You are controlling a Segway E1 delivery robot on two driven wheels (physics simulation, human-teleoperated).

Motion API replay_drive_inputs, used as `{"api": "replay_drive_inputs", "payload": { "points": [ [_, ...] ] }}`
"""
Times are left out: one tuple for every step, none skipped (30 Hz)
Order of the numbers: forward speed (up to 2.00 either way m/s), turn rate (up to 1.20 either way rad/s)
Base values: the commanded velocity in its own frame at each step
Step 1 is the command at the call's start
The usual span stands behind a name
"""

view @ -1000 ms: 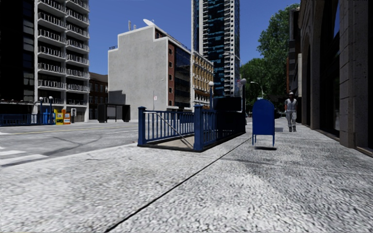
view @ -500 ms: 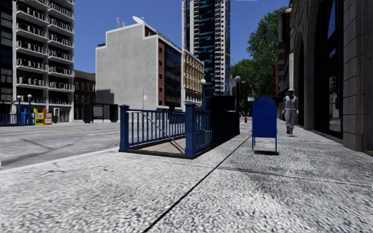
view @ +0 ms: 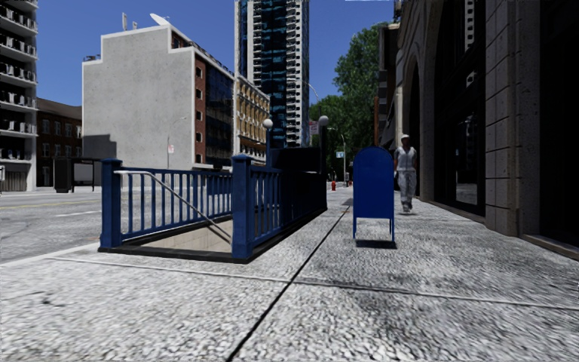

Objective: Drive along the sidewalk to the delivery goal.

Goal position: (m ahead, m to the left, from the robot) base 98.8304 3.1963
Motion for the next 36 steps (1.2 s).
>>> {"api": "replay_drive_inputs", "payload": {
  "points": [
    [1.25,-0.41],
    [1.25,-0.41],
    [1.25,-0.41],
    [1.25,-0.41],
    [1.25,-0.37],
    [1.25,-0.26],
    [1.25,-0.19],
    [1.25,-0.19],
    [1.25,-0.18],
    [1.25,-0.17],
    [1.25,-0.14],
    [1.25,-0.12],
    [1.25,-0.12],
    [1.25,-0.12],
    [1.25,-0.11],
    [1.25,-0.06],
    [1.25,-0.01],
    [1.25,0.0],
    [1.25,0.0],
    [1.25,0.0],
    [1.25,0.0],
    [1.23,0.0],
    [1.19,0.0],
    [1.19,0.0],
    [1.18,0.0],
    [1.18,0.0],
    [1.18,0.0],
    [1.18,0.0],
    [1.18,0.0],
    [1.18,0.0],
    [1.18,0.0],
    [1.18,0.0],
    [1.18,0.0],
    [1.18,0.0],
    [1.18,0.0],
    [1.18,0.0]
  ]
}}
